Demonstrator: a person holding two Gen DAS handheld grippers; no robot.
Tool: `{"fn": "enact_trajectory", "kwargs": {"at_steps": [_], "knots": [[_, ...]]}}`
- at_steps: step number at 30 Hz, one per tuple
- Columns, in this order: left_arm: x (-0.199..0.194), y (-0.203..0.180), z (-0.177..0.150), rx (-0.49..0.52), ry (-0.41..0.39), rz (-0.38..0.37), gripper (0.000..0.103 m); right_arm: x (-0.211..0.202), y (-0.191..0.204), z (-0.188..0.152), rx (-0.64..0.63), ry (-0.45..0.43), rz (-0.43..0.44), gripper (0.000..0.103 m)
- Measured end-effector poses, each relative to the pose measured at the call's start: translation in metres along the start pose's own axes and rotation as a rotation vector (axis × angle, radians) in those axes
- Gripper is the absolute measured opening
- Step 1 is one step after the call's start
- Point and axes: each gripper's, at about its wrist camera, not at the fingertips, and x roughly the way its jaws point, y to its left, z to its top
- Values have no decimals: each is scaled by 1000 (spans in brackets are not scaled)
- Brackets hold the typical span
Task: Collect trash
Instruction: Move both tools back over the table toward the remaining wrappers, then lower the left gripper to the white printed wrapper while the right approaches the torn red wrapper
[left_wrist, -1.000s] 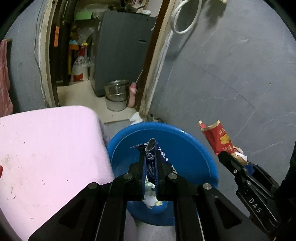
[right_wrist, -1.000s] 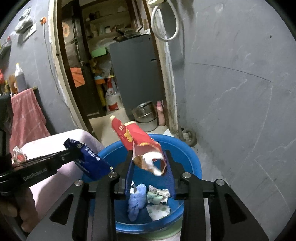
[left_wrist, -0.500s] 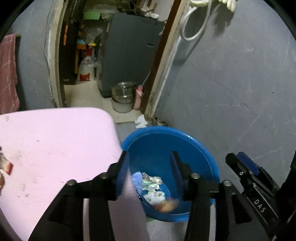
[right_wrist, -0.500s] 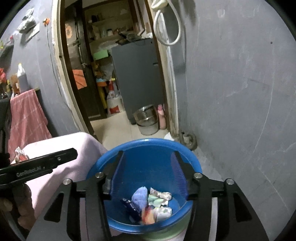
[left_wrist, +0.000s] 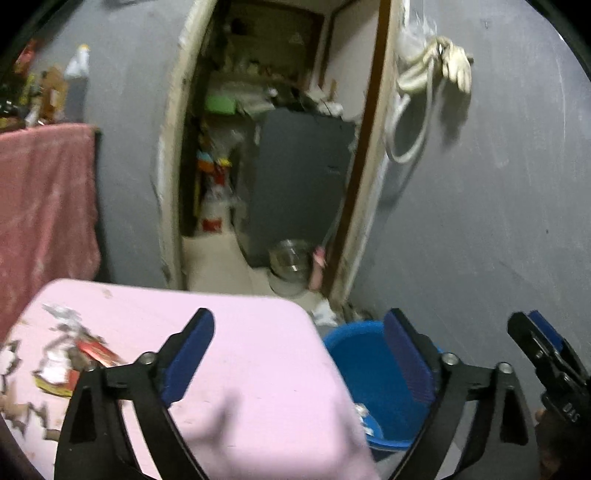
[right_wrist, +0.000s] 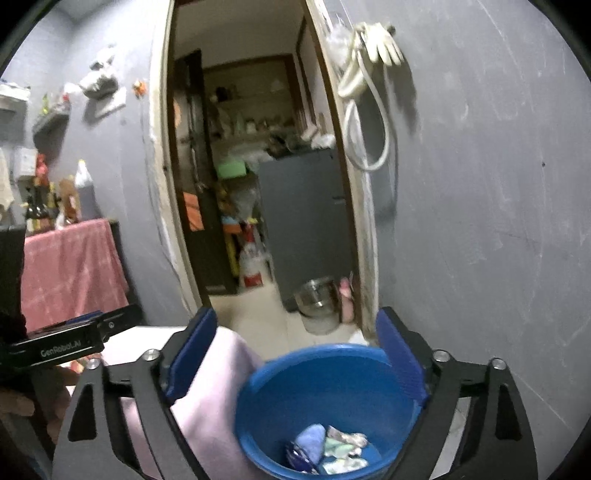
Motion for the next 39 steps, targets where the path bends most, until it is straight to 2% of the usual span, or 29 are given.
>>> {"fn": "enact_trajectory", "kwargs": {"at_steps": [2, 5, 12, 21, 30, 39], "knots": [[-17, 13, 2, -8, -51, 20, 96, -6, 10, 1, -2, -32, 16, 103], [-42, 33, 4, -23, -107, 45, 100, -14, 24, 4, -8, -80, 46, 103], [-85, 77, 7, -51, -177, 106, 100, -27, 60, 9, 12, -167, 117, 103], [-136, 147, 6, -84, -226, 215, 101, -22, 116, 10, 14, -163, 212, 103], [-149, 205, -14, -143, -167, 277, 101, 6, 177, 0, -74, -63, 288, 103], [-123, 239, -31, -191, -14, 265, 99, 43, 207, -22, -125, 118, 306, 103]]}}
